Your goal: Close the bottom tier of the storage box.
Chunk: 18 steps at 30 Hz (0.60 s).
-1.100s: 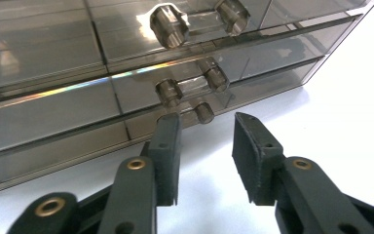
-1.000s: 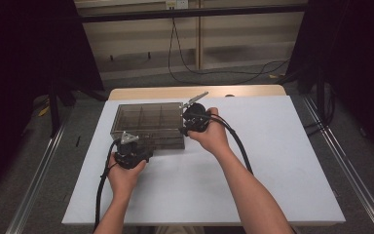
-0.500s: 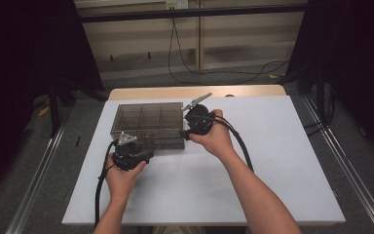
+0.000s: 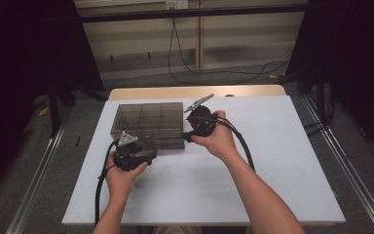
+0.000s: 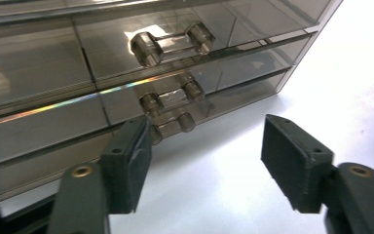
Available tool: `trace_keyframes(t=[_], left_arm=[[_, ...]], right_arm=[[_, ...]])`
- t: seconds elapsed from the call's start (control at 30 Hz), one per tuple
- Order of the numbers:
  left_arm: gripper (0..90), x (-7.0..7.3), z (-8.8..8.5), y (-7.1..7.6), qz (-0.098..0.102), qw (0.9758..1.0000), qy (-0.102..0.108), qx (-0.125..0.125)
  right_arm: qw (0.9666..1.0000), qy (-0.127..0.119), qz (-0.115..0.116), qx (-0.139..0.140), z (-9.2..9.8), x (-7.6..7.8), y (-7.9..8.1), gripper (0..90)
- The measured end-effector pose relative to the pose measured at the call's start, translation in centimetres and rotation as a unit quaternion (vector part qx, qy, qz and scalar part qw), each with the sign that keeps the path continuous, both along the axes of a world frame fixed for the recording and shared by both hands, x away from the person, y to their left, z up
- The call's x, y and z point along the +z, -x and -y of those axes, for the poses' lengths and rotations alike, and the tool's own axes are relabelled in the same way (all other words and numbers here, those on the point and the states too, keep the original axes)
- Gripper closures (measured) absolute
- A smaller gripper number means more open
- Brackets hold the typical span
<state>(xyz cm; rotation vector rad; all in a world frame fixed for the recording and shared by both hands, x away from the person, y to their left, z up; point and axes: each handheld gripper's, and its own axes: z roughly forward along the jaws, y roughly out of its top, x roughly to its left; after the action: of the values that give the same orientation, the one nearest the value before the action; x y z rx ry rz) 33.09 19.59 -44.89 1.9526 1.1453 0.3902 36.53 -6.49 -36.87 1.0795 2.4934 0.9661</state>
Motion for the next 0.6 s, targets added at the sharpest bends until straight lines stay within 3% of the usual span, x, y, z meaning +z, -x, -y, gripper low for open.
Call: trace_keyframes(t=[0.6], left_arm=[[24.9, 0.1, 0.1, 0.1, -0.005, 0.9999, 0.001, -0.010]], right_arm=[[1.0000, -0.003, 0.001, 0.001, 1.0, 0.1, 1.2, 42.6]])
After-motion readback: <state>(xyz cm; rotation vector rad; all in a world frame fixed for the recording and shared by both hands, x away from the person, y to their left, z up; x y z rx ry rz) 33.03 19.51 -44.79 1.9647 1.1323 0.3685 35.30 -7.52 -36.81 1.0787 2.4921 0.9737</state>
